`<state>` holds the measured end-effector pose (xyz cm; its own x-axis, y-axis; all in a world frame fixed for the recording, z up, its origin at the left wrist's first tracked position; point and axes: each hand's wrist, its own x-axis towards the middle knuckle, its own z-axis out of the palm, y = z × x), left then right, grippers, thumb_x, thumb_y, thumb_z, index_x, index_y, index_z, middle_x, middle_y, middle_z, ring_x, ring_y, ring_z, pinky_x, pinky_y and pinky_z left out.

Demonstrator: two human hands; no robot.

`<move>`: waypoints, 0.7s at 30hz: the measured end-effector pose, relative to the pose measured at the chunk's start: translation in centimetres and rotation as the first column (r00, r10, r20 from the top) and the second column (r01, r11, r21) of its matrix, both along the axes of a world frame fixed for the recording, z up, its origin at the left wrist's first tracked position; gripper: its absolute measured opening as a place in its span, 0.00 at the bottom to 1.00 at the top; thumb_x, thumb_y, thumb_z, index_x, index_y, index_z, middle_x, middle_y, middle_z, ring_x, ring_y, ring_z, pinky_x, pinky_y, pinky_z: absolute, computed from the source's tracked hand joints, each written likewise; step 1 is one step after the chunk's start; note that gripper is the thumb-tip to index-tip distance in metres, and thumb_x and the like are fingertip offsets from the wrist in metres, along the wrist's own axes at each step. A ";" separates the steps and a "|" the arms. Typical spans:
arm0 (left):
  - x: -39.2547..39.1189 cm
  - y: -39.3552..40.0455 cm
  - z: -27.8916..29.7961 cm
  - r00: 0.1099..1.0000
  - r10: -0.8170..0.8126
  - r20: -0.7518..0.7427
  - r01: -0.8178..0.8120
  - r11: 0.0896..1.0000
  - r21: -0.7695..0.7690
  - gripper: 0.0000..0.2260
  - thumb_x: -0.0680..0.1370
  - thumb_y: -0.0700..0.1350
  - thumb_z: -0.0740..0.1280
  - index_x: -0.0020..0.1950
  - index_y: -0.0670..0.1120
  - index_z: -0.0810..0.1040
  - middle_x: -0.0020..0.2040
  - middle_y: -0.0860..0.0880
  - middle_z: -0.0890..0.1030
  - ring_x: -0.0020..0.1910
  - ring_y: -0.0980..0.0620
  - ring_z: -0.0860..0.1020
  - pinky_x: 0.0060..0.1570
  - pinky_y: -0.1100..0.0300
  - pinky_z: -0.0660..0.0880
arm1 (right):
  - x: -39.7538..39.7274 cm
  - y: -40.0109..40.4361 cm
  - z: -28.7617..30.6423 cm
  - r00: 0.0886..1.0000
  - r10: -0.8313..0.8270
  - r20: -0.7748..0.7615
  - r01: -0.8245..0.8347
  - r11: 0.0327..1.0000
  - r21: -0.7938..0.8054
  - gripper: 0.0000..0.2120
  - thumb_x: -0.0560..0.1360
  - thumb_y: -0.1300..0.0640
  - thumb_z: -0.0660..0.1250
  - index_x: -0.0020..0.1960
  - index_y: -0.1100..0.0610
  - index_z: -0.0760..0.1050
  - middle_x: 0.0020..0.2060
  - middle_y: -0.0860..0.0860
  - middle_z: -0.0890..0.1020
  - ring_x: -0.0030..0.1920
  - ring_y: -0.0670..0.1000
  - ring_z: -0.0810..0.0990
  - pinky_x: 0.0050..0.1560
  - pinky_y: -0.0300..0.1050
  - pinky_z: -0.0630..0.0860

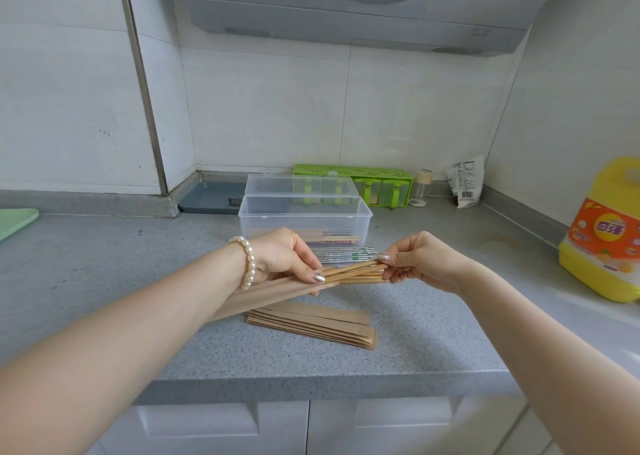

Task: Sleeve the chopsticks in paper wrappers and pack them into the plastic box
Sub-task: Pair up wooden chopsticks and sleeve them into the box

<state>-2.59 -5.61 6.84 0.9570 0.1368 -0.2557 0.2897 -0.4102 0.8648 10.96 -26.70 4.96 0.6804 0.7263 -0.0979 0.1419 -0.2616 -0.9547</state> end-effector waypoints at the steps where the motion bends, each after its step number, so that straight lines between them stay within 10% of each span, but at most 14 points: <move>1: 0.1 0.0 -0.1 1.000 0.003 0.006 -0.003 1.000 0.024 0.06 0.67 0.32 0.73 0.39 0.41 0.82 0.32 0.46 0.83 0.35 0.52 0.82 0.37 0.61 0.79 | -0.1 0.0 0.0 1.000 0.000 -0.026 0.000 1.000 0.008 0.08 0.68 0.63 0.69 0.42 0.69 0.79 0.30 0.58 0.82 0.31 0.52 0.79 0.33 0.38 0.76; 7: 0.4 -0.2 -0.4 0.996 0.041 0.084 -0.054 0.987 0.155 0.07 0.65 0.34 0.76 0.36 0.46 0.83 0.35 0.49 0.83 0.46 0.48 0.81 0.56 0.54 0.77 | -0.2 0.2 0.3 0.988 -0.033 -0.148 0.035 0.999 0.016 0.06 0.70 0.64 0.69 0.43 0.68 0.79 0.31 0.59 0.82 0.30 0.52 0.80 0.35 0.39 0.78; 21: 0.4 0.2 -1.3 0.998 -0.015 0.055 0.005 0.984 0.177 0.07 0.69 0.33 0.73 0.41 0.44 0.82 0.34 0.49 0.82 0.42 0.49 0.81 0.37 0.65 0.76 | -0.8 1.2 0.3 0.999 0.027 -0.047 -0.033 0.992 -0.123 0.05 0.72 0.62 0.69 0.42 0.63 0.81 0.35 0.56 0.84 0.34 0.51 0.82 0.38 0.40 0.76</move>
<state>-2.22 -5.43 5.49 0.9706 0.1652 -0.1750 0.2384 -0.5604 0.7932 10.17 -25.54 5.29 0.6512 0.7269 -0.2183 0.1091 -0.3743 -0.9209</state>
